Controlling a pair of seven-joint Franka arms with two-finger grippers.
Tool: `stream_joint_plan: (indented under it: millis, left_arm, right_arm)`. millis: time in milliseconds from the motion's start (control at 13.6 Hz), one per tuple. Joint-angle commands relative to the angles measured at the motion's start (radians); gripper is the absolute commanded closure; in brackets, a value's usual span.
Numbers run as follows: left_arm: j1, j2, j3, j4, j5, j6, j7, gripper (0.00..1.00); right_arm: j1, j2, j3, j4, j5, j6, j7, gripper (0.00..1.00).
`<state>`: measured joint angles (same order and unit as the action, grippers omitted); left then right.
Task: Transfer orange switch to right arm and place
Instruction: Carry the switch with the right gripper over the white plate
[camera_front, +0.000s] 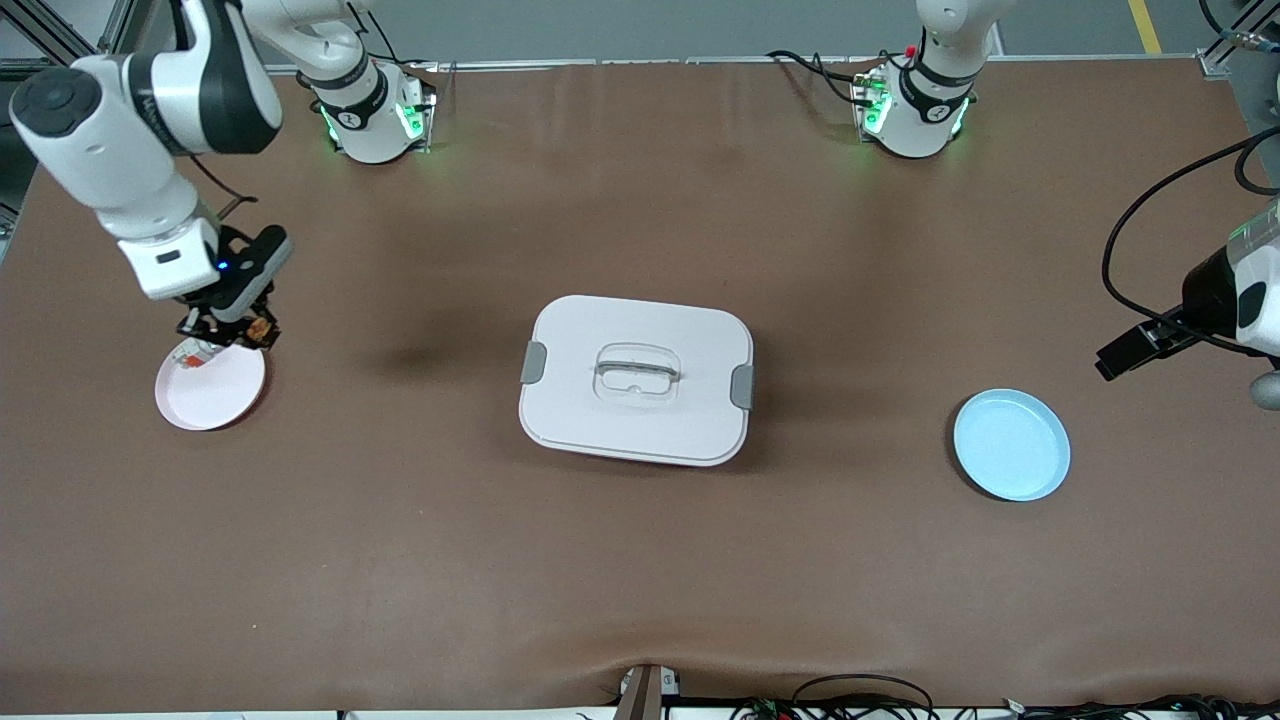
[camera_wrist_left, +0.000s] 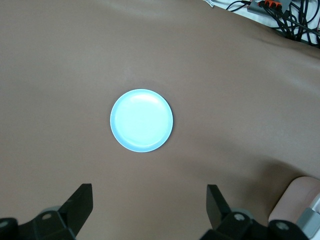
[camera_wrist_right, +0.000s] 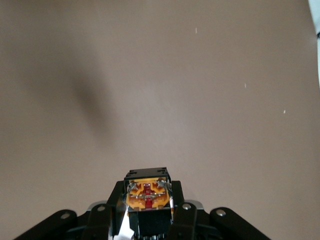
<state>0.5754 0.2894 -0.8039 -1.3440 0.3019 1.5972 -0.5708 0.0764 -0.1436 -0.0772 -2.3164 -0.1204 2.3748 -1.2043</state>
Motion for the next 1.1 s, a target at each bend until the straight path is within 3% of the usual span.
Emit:
stream_joint_plan:
  millis: [0, 147, 442, 515, 810, 1031]
  left_arm:
    - [0.004, -0.029, -0.006, -0.006, 0.007, -0.017, 0.081, 0.00]
    - [-0.032, -0.056, 0.044, -0.007, -0.032, -0.010, 0.144, 0.00]
    - [-0.289, -0.225, 0.416, -0.102, -0.213, -0.019, 0.215, 0.00]
    - [-0.325, -0.245, 0.475, -0.112, -0.231, -0.038, 0.259, 0.00]
    - [-0.454, -0.314, 0.613, -0.165, -0.233, -0.103, 0.321, 0.00]
    - [-0.506, -0.348, 0.678, -0.208, -0.237, -0.102, 0.370, 0.00]
  right_arm:
    - [-0.111, 0.097, 0.020, 0.006, 0.021, 0.088, -0.144, 1.00]
    - [-0.176, 0.177, 0.020, 0.014, 0.095, 0.136, -0.269, 1.00]
    - [-0.251, 0.341, 0.020, 0.075, 0.241, 0.161, -0.523, 1.00]
    - [-0.262, 0.366, 0.020, 0.086, 0.257, 0.161, -0.549, 1.00]
    - [-0.293, 0.413, 0.019, 0.110, 0.259, 0.161, -0.604, 1.00]
    - [-0.322, 0.464, 0.019, 0.144, 0.259, 0.161, -0.658, 1.00]
